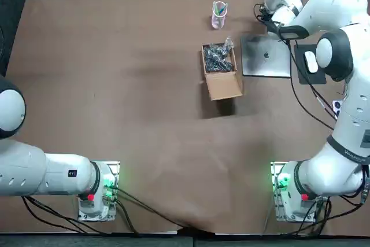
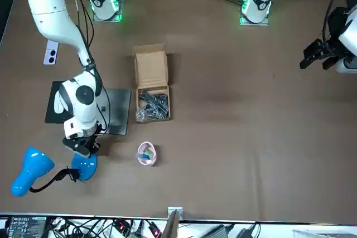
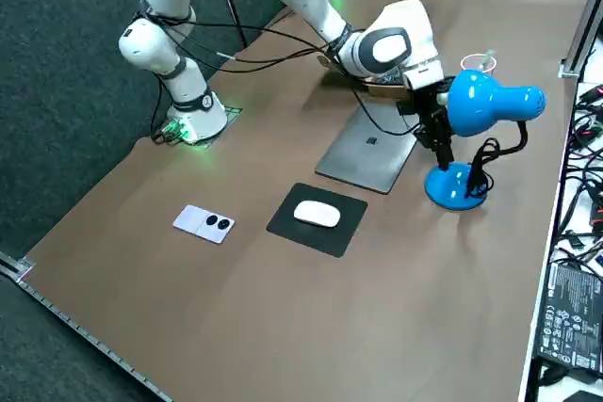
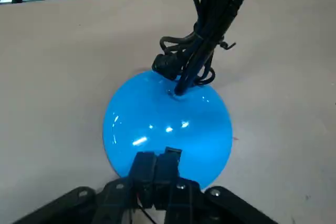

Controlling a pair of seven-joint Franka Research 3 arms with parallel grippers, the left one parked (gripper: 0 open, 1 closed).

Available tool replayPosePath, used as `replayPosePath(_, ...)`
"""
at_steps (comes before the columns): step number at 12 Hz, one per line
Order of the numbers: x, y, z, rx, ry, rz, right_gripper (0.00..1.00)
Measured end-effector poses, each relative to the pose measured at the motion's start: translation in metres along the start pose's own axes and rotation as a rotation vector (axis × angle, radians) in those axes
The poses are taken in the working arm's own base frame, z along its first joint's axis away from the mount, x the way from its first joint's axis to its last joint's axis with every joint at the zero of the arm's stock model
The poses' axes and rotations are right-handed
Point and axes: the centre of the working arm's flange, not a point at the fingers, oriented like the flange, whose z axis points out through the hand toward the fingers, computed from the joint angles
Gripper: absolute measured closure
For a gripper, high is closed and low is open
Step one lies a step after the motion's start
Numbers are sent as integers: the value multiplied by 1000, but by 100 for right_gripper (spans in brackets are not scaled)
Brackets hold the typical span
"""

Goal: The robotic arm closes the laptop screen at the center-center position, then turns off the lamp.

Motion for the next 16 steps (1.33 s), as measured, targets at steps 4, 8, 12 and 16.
replayPosePath(4,1,-1,-1,2,7,-4,98)
replayPosePath(8,2,-1,-1,2,8,-5,98)
replayPosePath(12,0,-2,3,2,5,-7,98)
replayPosePath(16,0,-2,3,5,7,-8,98)
